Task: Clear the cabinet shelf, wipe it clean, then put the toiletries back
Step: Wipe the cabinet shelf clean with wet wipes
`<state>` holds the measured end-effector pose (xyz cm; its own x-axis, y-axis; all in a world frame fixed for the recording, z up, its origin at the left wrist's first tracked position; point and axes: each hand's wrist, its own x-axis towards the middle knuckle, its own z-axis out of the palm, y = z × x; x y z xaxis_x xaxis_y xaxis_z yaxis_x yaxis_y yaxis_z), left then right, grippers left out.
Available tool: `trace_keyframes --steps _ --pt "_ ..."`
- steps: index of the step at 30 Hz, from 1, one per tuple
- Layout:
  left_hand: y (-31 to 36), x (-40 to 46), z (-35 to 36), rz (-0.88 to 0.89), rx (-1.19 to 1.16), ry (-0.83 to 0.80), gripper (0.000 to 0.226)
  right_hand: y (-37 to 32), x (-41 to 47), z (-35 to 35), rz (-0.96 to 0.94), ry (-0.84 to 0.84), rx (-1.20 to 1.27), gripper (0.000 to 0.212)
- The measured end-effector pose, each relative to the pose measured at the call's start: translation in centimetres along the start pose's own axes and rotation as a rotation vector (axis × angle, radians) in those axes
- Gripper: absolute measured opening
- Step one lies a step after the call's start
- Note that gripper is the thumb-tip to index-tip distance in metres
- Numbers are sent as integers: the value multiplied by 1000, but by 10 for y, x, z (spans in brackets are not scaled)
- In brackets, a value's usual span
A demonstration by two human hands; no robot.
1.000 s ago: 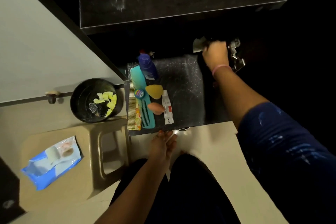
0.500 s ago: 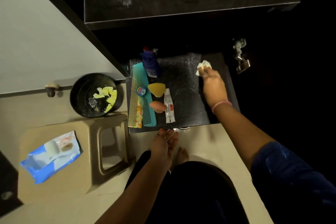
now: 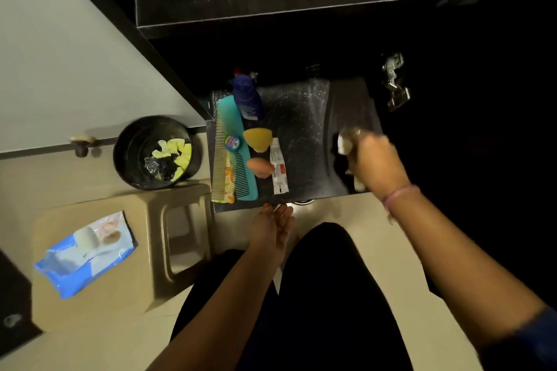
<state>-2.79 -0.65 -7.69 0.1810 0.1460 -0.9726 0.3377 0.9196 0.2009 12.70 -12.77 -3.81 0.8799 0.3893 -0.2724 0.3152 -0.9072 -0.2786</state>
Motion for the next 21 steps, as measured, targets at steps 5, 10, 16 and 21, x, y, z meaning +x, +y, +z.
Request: trace_keyframes --steps 5,10,16,21 --pt "3 -1 2 -9 15 24 35 -8 133 -15 69 162 73 32" --pt "-2 -1 1 19 -3 23 35 -28 149 24 70 100 118 34" --pt "-2 0 0 -6 -54 4 37 -9 46 64 -84 124 427 26" --pt "-2 -3 3 -10 -75 5 38 24 -81 93 -188 17 161 42"
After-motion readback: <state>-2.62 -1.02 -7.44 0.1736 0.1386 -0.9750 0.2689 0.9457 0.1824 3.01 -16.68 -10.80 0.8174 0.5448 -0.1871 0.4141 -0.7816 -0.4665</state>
